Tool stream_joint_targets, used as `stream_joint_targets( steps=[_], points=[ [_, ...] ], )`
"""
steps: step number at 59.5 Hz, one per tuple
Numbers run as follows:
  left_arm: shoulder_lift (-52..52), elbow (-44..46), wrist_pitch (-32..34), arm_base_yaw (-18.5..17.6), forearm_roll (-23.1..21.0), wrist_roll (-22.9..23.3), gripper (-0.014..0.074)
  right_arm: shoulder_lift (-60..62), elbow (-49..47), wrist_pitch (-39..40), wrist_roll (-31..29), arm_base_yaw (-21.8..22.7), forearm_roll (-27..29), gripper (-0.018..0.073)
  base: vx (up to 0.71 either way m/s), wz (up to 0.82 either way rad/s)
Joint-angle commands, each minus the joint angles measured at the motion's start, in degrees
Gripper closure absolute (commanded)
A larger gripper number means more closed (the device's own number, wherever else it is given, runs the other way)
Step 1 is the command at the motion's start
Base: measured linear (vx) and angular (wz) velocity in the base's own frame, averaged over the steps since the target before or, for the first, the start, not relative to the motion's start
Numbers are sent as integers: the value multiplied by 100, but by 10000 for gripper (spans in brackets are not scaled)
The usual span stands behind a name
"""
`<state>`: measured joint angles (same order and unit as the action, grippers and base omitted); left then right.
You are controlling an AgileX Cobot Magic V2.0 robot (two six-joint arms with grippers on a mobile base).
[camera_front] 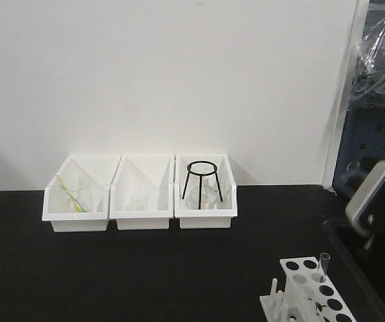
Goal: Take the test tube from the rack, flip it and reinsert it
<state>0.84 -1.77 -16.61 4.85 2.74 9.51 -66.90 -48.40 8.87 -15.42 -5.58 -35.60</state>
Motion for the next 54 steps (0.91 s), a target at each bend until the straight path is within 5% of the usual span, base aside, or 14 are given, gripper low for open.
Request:
stream_joint_targets(
  steps=[1, 5, 12, 28, 54],
  points=[
    [72, -5, 505, -28, -21, 1, 603, 123, -240, 559, 1580, 46, 1999, 568, 0, 0],
    [72, -5, 505, -28, -21, 1, 603, 49, -240, 683, 1844, 40, 2835, 568, 0, 0],
    [72, -5, 505, -28, -21, 1, 603, -89, 91, 1535, 1822, 40, 3333, 568, 0, 0],
    [72, -5, 505, -28, -21, 1, 603, -529, 1998, 5264, 2144, 40, 3146, 568, 0, 0],
    [72, -5, 505, -28, -21, 1, 603, -1619, 2272, 6553, 2430, 40, 2711, 568, 0, 0]
  ],
)
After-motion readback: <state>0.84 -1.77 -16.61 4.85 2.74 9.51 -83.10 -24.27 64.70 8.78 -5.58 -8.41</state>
